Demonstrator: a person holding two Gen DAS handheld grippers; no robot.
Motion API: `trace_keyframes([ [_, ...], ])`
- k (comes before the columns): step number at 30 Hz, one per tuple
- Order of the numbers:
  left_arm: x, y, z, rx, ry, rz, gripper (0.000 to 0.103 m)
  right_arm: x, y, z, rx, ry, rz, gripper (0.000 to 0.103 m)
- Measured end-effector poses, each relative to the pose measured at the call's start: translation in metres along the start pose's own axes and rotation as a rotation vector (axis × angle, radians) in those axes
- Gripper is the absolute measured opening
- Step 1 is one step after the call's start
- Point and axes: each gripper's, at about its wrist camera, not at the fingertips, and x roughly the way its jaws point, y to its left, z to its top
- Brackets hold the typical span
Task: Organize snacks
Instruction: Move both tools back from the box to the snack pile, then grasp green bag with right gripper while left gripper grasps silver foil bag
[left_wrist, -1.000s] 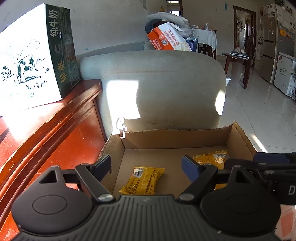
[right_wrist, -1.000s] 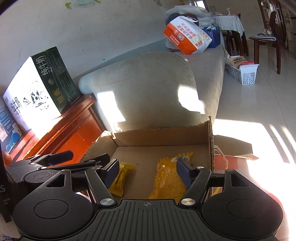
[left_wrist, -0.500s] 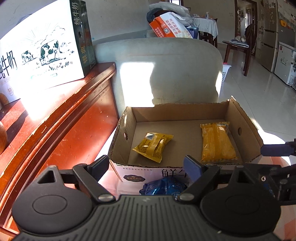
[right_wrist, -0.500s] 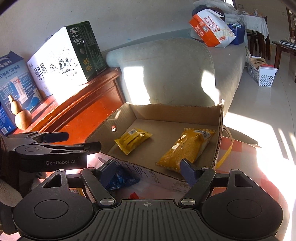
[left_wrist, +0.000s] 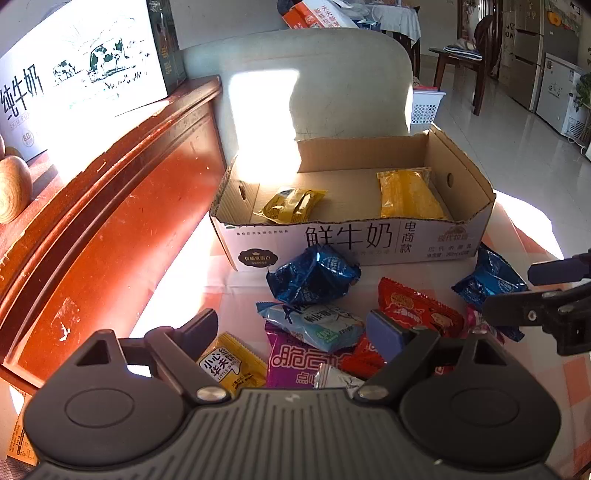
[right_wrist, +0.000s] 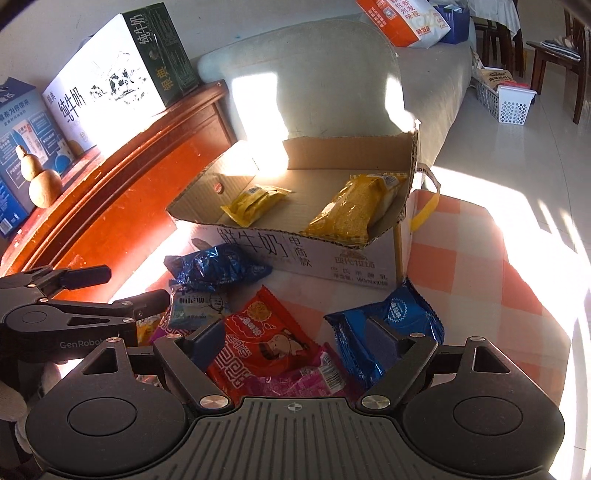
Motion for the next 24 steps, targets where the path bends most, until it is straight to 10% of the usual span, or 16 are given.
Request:
trace_keyframes([
  [24, 0.007, -0.045, -0.063, 0.212, 0.075, -0.102, 0.087, 0.013, 0.014, -0.089, -0.121, 0.246, 0.03, 0.086],
])
